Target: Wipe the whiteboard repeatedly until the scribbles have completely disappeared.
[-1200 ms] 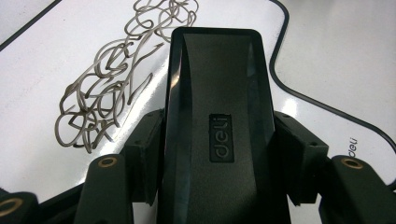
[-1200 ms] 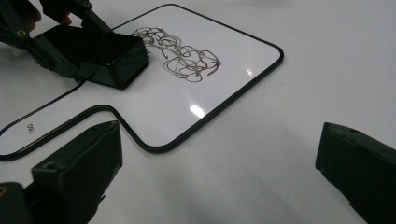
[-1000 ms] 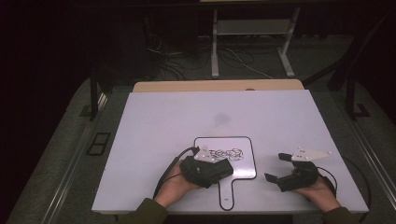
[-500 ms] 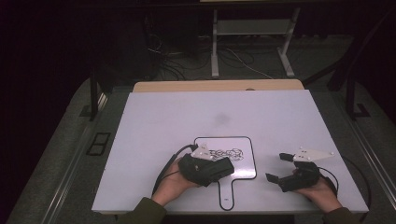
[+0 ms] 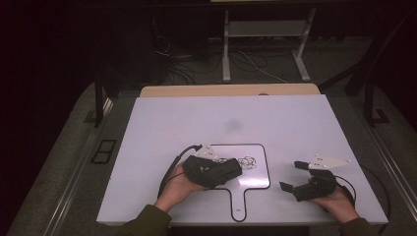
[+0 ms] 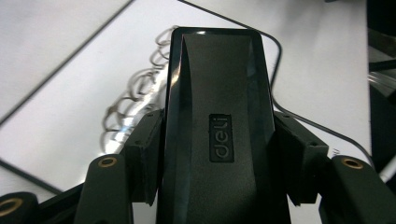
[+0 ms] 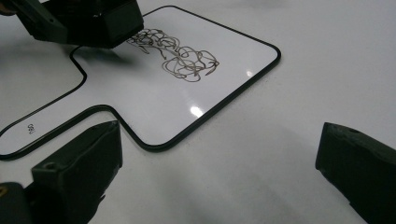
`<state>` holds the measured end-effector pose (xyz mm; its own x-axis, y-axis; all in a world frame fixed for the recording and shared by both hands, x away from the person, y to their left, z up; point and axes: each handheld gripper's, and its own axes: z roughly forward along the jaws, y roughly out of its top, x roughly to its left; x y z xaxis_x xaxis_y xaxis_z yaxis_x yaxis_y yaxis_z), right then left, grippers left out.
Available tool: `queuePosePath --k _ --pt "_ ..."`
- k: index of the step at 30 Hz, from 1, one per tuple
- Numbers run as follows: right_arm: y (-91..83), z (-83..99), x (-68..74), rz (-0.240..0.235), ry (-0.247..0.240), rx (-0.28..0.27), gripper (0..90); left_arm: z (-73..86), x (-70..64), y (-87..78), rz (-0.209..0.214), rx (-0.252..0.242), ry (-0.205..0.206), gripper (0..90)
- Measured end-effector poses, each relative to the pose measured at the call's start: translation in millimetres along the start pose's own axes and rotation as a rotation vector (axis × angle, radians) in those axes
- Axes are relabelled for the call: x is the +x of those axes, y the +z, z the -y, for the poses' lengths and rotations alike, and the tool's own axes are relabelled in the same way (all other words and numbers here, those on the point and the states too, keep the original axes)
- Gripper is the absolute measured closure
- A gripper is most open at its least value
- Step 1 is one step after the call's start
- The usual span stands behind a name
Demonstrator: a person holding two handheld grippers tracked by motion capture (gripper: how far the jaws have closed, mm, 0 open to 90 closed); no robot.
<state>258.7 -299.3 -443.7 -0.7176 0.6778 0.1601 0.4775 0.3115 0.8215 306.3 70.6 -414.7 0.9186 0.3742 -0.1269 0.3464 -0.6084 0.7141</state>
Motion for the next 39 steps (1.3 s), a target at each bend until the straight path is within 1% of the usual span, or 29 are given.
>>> queuePosePath --k 2,4,7,8,9,13,15,18,21,25,26,28,31,32,33,34,36,37,38,39 --pt "-0.2 0.4 -0.5 0.001 0.001 0.0 0.0 -1.6 2.0 -1.5 -0.008 -0.009 0.001 39.1" --pt "-0.6 0.5 -1.1 0.003 0.001 0.0 0.0 -3.0 4.4 -2.8 -0.005 -0.012 0.005 39.0" --pt "-0.8 0.7 -1.6 0.008 0.002 0.0 0.0 -4.1 7.5 -3.2 -0.007 -0.022 -0.001 39.1" --pt "-0.8 0.7 -1.5 0.007 0.003 0.002 0.0 -4.6 9.3 -3.5 -0.008 -0.018 0.002 39.1" --pt "-0.6 0.7 -1.5 0.007 0.002 0.004 0.0 -4.9 10.4 -3.6 -0.01 -0.018 -0.006 39.1" --pt "-0.8 0.8 -1.1 0.007 0.004 0.001 0.0 -7.6 17.9 -2.8 -0.017 -0.013 -0.002 39.1" --pt "-0.8 1.0 -1.1 0.008 0.005 0.001 0.0 -10.1 21.3 -2.3 -0.026 -0.009 0.006 39.1" --pt "-1.0 1.1 -1.3 0.006 0.006 0.0 0.0 -14.2 26.6 -0.5 -0.026 -0.006 0.016 39.1" --pt "-1.0 1.3 -1.9 0.007 0.008 -0.003 0.0 -17.7 33.1 2.1 -0.021 0.008 0.01 39.1" --pt "-1.0 1.4 -2.1 0.007 0.011 -0.002 0.0 -21.3 41.9 4.4 -0.025 0.03 0.011 39.1" --pt "-0.9 1.4 -2.0 0.006 0.012 -0.002 0.0 -21.7 43.5 5.3 -0.029 0.031 0.003 39.2" --pt "-0.7 1.4 -1.9 0.006 0.013 -0.001 0.0 -21.6 47.7 6.9 -0.033 0.041 0.002 39.2" --pt "-0.6 1.5 -2.1 0.006 0.013 0.001 0.0 -19.0 51.6 10.6 -0.048 0.044 -0.016 39.1" --pt "-0.6 1.6 -2.1 0.005 0.014 0.001 0.0 -18.0 53.5 11.4 -0.051 0.051 -0.012 39.2" --pt "-0.6 1.6 -2.1 0.005 0.014 0.0 0.0 -17.1 55.0 12.4 -0.057 0.053 -0.014 39.2" --pt "-0.5 1.7 -2.2 0.004 0.016 0.001 0.0 -16.4 55.9 13.3 -0.06 0.052 -0.025 39.1" --pt "0.0 1.8 -2.6 0.004 0.012 0.0 0.0 -15.3 59.0 13.9 -0.059 0.052 -0.025 39.1" --pt "0.2 1.8 -2.5 0.004 0.011 0.001 0.0 -14.6 59.5 14.4 -0.062 0.054 -0.037 39.2" --pt "0.1 1.9 -2.1 0.004 0.013 0.002 0.0 -13.7 61.1 14.6 -0.063 0.065 -0.03 39.1" --pt "0.0 1.8 -2.0 0.004 0.012 0.002 0.0 -12.6 61.8 15.5 -0.067 0.071 -0.036 39.1"
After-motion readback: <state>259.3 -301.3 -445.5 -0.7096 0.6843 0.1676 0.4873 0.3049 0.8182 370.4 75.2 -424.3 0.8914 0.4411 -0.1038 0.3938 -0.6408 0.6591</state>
